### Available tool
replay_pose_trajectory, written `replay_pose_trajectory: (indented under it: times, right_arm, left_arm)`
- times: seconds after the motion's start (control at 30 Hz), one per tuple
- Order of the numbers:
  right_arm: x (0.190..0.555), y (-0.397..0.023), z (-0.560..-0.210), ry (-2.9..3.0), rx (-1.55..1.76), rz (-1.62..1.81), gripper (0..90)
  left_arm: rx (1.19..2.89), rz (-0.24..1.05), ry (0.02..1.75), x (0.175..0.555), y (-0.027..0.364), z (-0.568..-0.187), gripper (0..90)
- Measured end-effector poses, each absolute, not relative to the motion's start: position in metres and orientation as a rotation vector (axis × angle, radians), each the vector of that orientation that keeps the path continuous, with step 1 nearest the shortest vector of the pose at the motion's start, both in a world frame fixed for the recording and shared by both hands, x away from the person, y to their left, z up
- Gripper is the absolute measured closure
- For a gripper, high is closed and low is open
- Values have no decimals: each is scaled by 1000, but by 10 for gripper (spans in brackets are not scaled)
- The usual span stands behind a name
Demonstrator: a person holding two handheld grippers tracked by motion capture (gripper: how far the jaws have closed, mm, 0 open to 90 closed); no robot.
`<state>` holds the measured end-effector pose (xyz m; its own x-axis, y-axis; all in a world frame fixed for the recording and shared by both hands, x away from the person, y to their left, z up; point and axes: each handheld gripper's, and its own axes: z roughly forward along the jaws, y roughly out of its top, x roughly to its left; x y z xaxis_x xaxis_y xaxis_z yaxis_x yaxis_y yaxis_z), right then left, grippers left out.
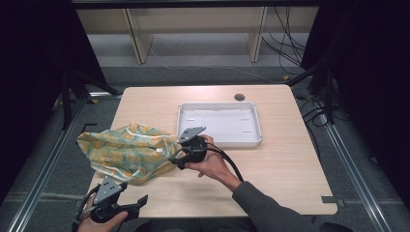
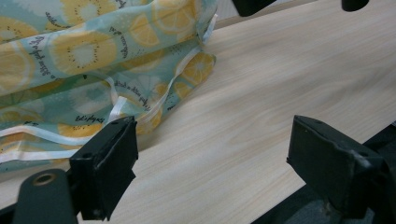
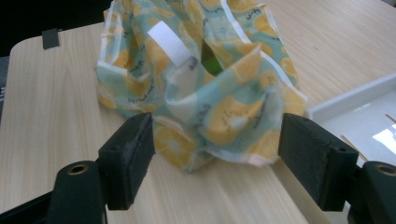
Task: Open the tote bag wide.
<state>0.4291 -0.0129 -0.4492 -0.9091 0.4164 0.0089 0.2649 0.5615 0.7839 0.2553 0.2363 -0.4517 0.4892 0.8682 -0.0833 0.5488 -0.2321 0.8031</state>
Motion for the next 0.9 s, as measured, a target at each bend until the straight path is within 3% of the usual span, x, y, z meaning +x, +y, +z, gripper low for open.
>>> replay_pose_trajectory:
  times: [0.17, 0.23, 0.27, 0.37, 0.4, 0.43, 0.5, 0.53, 0.9]
  right_arm:
    - [431, 7, -454, 2624, 550, 1256, 259]
    - [433, 15, -457, 2639, 539, 1240, 348]
    - [433, 15, -457, 2639, 539, 1240, 348]
    - [436, 21, -457, 2656, 534, 1209, 524]
    - [438, 24, -457, 2641, 500, 1219, 705]
    - [438, 24, -457, 2641, 500, 1219, 705]
    - [439, 24, -456, 2661, 469, 1214, 843]
    - [439, 25, -456, 2653, 449, 1219, 869]
    - [410, 5, -441, 2739, 367, 1197, 900]
  left_arm:
    - [1895, 476, 1192, 255, 236, -452, 155]
    - [1907, 481, 1181, 255, 236, -452, 155]
    - [1907, 481, 1181, 255, 236, -452, 155]
    - [1900, 476, 1193, 254, 237, -452, 156]
    - [1899, 480, 1193, 254, 237, -452, 156]
    - [1898, 479, 1193, 254, 237, -451, 156]
    - [1890, 480, 1195, 254, 237, -451, 157]
    - [1897, 486, 1186, 254, 237, -451, 157]
    - [1868, 476, 1178, 252, 237, -448, 166]
